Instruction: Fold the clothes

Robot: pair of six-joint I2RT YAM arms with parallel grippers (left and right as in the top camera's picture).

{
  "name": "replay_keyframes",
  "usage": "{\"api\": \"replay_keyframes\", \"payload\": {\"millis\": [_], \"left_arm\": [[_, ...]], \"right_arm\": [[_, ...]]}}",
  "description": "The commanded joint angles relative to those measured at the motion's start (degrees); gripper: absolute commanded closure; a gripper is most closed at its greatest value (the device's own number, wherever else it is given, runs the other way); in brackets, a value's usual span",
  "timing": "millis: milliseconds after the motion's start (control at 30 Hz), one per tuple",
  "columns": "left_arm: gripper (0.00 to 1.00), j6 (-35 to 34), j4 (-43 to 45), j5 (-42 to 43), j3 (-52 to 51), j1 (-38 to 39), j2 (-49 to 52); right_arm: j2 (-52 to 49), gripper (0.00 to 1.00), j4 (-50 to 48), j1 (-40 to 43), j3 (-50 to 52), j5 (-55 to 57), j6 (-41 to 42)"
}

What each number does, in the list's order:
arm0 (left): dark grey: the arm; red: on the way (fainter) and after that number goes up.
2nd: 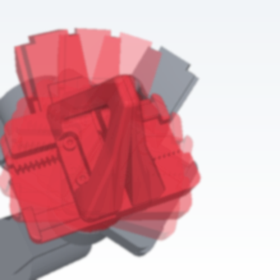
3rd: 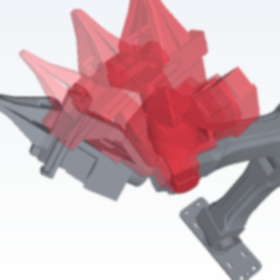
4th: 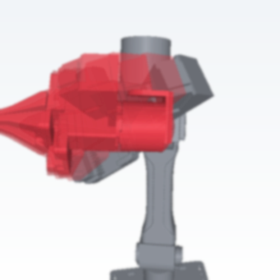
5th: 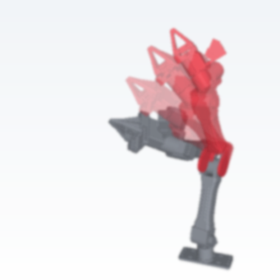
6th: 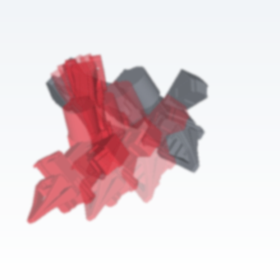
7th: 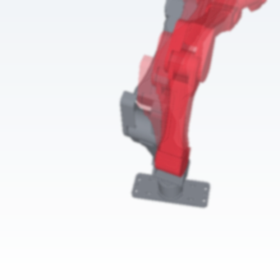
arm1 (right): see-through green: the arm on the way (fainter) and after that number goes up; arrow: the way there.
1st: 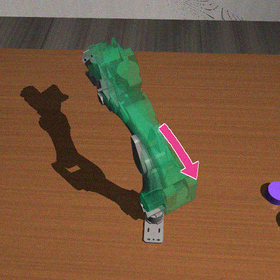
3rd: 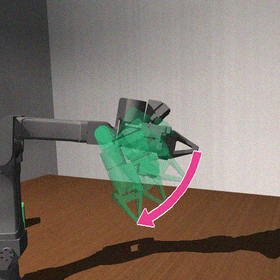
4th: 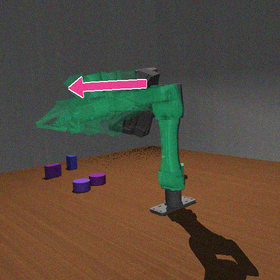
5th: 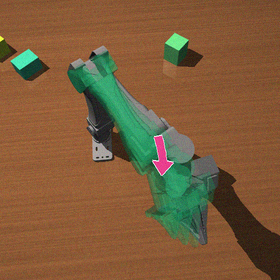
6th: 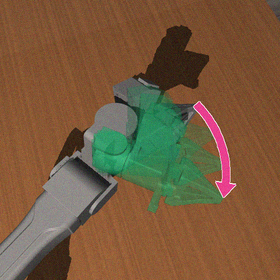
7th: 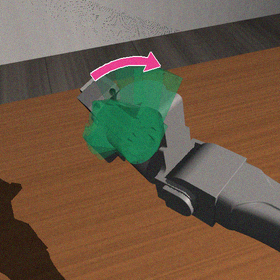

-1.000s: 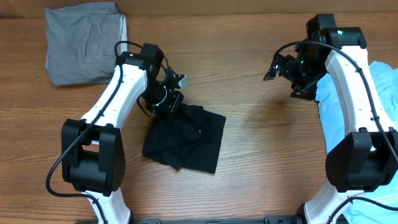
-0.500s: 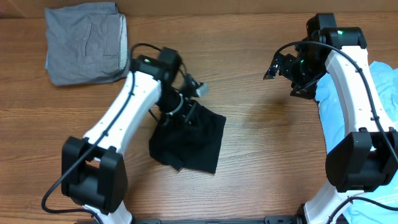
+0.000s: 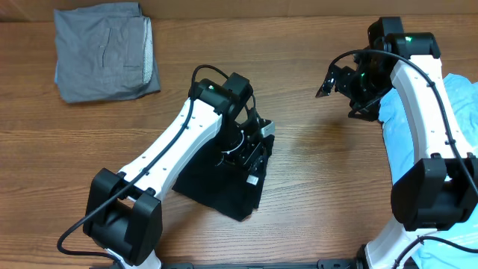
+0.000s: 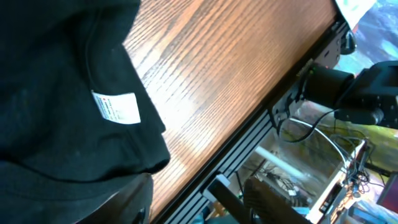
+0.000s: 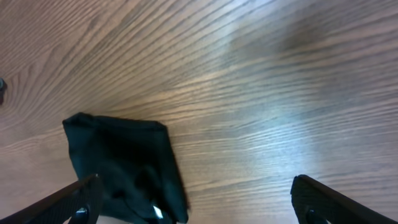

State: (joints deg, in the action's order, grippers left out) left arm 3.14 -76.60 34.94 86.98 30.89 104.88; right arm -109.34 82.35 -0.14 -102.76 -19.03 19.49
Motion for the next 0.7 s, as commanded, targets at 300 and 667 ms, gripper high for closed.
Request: {"api": "replay_keyframes", "payload": {"millis": [300,667], "left_arm": [[0.42,-11.91,-3.04,-17.0,13.35,-15.98,-4.31],[0.34,-12.59,-1.68,-18.84,5.55,-26.99,-3.89]], "right_arm": [[0.61,0.0,3.39,-1.73,-1.11,-6.6,-3.72],[0.61,0.0,4.92,-14.88,5.16,-2.49,-4.5]]}}
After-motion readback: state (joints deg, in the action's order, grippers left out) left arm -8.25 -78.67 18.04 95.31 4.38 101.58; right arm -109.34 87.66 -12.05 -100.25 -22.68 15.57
